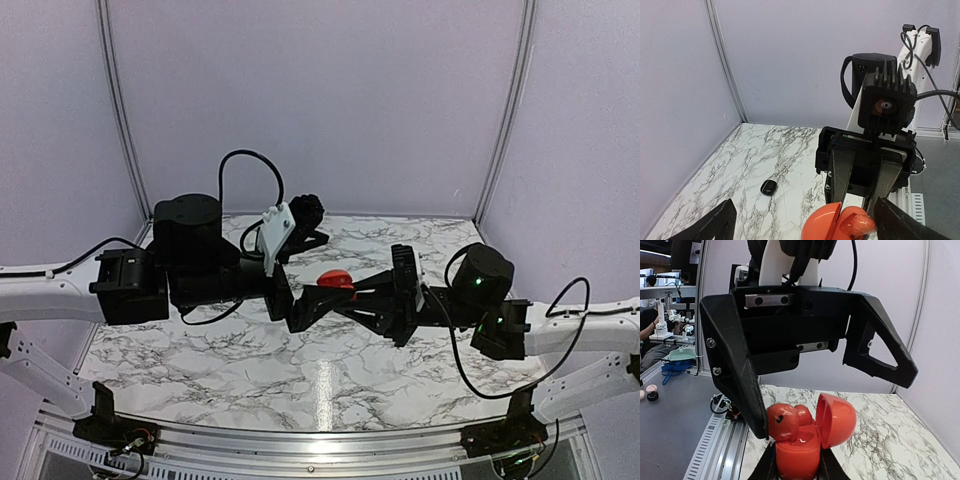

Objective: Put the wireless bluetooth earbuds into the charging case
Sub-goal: Adjust the right earbud in the right side groove of the charging case.

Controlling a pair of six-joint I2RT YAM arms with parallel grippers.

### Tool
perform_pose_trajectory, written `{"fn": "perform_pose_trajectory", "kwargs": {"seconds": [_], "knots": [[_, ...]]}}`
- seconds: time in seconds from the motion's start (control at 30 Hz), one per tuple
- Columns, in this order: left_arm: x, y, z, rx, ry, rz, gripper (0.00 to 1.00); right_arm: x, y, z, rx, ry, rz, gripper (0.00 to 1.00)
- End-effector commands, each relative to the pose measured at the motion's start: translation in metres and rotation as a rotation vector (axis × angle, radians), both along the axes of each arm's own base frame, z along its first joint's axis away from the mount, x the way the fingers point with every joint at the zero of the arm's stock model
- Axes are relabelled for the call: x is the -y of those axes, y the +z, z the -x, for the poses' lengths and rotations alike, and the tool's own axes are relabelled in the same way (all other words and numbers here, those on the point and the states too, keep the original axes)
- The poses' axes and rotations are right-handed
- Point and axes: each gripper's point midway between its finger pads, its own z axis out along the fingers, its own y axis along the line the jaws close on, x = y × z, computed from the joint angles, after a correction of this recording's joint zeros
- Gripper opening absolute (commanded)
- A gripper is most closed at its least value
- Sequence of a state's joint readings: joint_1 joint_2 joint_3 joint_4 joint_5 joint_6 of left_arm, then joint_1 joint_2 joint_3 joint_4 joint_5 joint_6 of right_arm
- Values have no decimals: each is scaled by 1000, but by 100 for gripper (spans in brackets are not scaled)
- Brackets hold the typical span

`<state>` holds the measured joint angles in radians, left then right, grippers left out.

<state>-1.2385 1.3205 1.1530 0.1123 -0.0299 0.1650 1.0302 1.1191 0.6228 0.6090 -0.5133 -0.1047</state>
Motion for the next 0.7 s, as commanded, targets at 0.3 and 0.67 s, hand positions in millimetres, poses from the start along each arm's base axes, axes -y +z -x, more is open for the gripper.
{"fn": "perform_pose_trajectory", "kwargs": {"seconds": [0.3,0.67], "knots": [[0,0,-23,35,104,-3,99,1,37,17,47,59,-83,0],[11,12,21,10,-154,39,99,-1,20,0,-32,24,-67,0]]}}
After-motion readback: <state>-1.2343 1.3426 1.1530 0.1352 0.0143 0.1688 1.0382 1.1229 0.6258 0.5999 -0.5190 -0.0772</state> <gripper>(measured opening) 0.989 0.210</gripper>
